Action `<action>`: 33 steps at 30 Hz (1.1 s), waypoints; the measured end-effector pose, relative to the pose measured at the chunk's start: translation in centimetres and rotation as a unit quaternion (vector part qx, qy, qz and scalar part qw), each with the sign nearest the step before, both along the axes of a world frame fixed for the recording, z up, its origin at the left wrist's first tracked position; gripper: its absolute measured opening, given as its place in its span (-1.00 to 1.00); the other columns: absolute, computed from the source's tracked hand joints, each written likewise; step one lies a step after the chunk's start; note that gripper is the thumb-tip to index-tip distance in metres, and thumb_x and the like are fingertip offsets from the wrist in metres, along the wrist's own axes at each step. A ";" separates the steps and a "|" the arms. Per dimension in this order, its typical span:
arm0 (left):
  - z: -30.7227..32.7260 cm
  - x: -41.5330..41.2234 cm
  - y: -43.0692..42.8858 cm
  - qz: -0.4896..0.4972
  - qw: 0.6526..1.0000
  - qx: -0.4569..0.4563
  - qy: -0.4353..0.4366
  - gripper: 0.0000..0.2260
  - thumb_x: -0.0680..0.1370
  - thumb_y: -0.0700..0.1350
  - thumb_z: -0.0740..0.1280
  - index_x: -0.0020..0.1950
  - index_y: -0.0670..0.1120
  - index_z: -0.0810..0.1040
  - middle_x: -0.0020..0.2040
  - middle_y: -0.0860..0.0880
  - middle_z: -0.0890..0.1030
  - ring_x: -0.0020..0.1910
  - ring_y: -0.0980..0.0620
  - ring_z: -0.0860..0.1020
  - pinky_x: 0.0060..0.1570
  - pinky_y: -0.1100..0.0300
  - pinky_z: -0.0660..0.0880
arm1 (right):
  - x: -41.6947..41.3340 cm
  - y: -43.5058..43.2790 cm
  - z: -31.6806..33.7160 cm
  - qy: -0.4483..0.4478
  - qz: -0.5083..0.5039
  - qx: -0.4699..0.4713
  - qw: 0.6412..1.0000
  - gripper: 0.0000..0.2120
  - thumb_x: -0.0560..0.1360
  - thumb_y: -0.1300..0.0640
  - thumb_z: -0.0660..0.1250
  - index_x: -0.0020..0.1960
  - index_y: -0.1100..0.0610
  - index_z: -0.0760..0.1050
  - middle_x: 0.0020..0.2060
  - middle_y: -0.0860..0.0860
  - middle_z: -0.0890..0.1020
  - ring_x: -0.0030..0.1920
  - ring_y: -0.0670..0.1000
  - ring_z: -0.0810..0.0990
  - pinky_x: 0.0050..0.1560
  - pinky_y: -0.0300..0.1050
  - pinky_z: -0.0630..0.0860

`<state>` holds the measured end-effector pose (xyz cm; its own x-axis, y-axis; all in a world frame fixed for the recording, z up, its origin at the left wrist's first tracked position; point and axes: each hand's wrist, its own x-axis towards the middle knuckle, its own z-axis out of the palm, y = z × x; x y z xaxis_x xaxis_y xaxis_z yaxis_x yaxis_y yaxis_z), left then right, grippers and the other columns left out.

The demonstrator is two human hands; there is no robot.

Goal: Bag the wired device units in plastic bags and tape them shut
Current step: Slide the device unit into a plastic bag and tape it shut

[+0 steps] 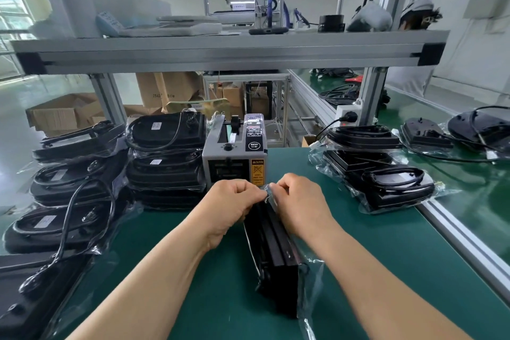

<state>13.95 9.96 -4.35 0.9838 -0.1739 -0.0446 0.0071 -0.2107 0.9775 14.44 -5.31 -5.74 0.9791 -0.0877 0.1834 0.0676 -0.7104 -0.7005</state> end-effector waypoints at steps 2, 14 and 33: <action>-0.1 0.3 0.0 0.001 1.000 -0.011 0.020 -0.71 0.52 -0.13 0.43 -0.42 0.02 0.59 -0.48 0.07 0.39 -0.49 0.15 0.30 -0.47 0.34 0.29 | -0.3 0.2 -0.1 -0.010 -0.001 0.004 1.000 -0.77 0.60 -0.06 0.26 -0.20 -0.01 0.45 -0.23 -0.02 0.60 -0.11 0.11 0.56 -0.16 -0.05 0.43; -1.0 0.3 -0.4 0.038 0.998 -0.036 -0.018 -0.74 0.48 -0.24 0.46 -0.40 -0.05 0.60 -0.46 0.03 0.48 -0.52 0.16 0.35 -0.47 0.33 0.35 | -0.7 0.2 0.0 -0.021 0.001 -0.018 1.000 -0.80 0.61 -0.05 0.27 -0.16 -0.02 0.45 -0.28 -0.09 0.52 -0.14 0.08 0.53 -0.19 -0.08 0.38; -2.1 0.3 -0.7 0.068 0.994 0.018 -0.079 -0.79 0.46 -0.17 0.49 -0.36 -0.03 0.59 -0.49 0.12 0.46 -0.52 0.18 0.32 -0.46 0.31 0.27 | -0.8 0.2 -0.1 -0.027 0.002 -0.018 0.999 -0.80 0.61 -0.05 0.27 -0.16 -0.01 0.44 -0.24 -0.05 0.55 -0.15 0.09 0.51 -0.19 -0.08 0.36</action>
